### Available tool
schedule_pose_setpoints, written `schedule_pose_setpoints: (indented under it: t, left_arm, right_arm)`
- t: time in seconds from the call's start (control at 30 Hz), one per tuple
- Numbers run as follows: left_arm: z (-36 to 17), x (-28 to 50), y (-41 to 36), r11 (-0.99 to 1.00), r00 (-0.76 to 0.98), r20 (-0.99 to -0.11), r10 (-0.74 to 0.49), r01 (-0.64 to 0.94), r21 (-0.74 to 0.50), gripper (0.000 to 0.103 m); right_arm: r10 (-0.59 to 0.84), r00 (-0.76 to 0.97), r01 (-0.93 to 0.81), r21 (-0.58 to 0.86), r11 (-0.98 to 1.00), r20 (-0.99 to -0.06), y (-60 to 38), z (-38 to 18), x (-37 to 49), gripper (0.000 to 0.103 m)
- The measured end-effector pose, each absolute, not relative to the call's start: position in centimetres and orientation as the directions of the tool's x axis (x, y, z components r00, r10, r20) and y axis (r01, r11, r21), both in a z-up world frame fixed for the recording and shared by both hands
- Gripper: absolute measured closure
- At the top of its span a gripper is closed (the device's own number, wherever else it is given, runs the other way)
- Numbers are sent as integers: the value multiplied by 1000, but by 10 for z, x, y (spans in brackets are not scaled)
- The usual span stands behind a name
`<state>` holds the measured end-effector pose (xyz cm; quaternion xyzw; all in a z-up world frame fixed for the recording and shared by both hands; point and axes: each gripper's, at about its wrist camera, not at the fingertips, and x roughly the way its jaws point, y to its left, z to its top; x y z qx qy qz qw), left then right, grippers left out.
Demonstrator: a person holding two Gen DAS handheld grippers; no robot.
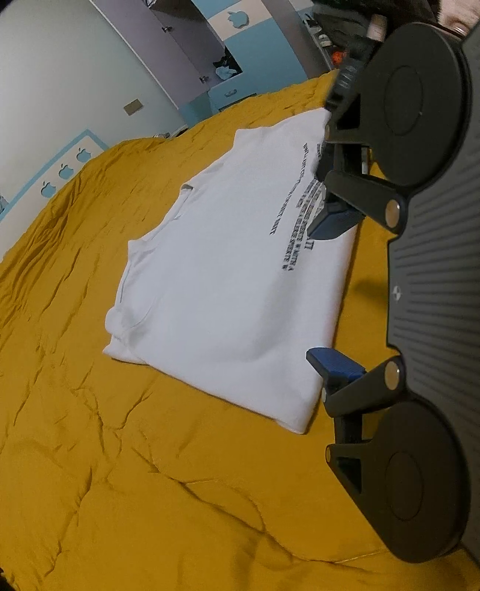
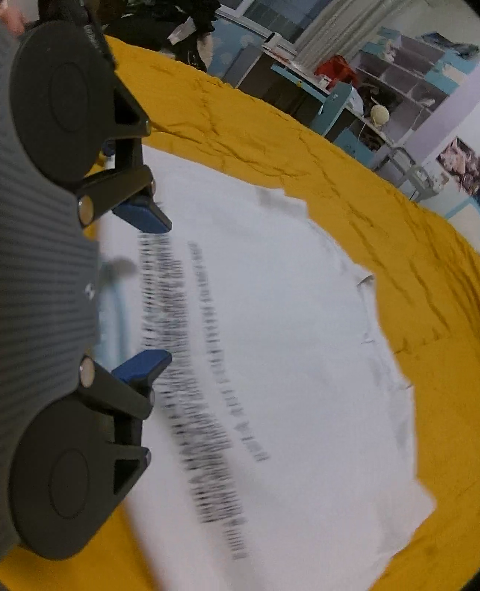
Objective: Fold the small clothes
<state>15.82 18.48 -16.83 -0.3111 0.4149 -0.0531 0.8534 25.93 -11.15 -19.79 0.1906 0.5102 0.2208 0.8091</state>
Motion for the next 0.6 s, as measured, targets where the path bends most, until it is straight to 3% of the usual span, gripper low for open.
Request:
schedule_pose_setpoints:
  t: [0.2, 0.37, 0.43, 0.5, 0.6]
  left_arm:
    - [-165, 154, 184, 801, 653, -675, -343, -173, -574, 25]
    - [-151, 150, 200, 810, 675, -661, -328, -159, -564, 25]
    - [-143, 152, 212, 818, 689, -653, -316, -151, -555, 25]
    - [-136, 158, 226, 822, 701, -642, -309, -143, -552, 25]
    - [-132, 170, 245, 837, 711, -636, -299, -124, -533, 24]
  right_arm:
    - [535, 406, -199, 500, 843, -741, -109, -218, 242, 37]
    - [494, 448, -227, 440, 869, -745, -95, -194, 234, 35]
    - [480, 494, -352, 338, 873, -725, -75, -173, 218, 34]
    - [490, 524, -494, 220, 841, -697, -48, -159, 196, 27]
    - [456, 549, -624, 19, 781, -701, -1, -162, 165, 28]
